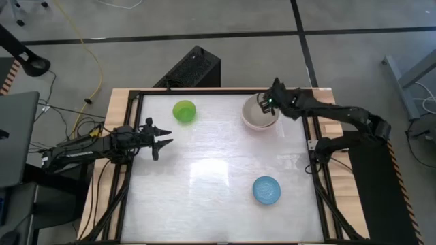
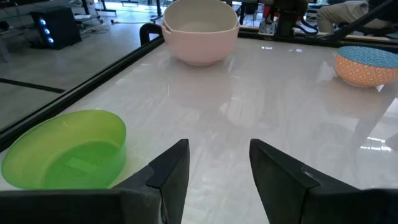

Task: Nest bowls inside each other
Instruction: Stack the gray bowl on top of the light orange bowl, then stack the blue bowl on top of the gray bowl

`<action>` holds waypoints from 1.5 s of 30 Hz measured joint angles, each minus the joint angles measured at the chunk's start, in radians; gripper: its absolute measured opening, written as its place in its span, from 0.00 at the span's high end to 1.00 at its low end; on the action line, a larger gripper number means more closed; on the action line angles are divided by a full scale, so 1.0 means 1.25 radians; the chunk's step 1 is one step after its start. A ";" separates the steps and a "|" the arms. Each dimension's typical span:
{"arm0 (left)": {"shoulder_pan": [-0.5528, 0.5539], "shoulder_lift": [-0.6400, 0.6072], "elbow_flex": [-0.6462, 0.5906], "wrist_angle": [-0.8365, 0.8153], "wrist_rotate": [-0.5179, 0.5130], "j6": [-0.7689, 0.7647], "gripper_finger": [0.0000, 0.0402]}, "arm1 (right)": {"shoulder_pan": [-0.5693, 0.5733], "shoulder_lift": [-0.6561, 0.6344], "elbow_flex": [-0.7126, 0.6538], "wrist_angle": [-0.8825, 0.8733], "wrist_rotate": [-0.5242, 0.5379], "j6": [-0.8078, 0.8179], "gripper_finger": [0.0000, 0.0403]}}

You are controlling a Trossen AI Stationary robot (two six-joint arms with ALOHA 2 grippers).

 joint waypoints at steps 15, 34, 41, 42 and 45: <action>0.000 0.000 0.000 0.000 0.000 0.000 0.61 | 0.084 0.002 -0.150 0.178 0.144 0.114 0.99; 0.000 0.000 0.000 0.000 0.000 0.000 0.61 | 0.141 0.000 -0.056 0.133 0.066 0.076 0.99; 0.000 0.000 0.000 0.000 0.000 0.000 0.61 | 0.319 -0.001 0.094 -0.012 -0.267 0.104 0.98; 0.000 0.000 0.000 0.000 0.000 0.000 0.61 | 0.352 -0.001 0.106 -0.020 -0.314 0.124 0.98; 0.000 0.000 0.000 0.000 0.000 0.000 0.61 | 0.454 -0.001 0.119 -0.025 -0.434 0.209 0.97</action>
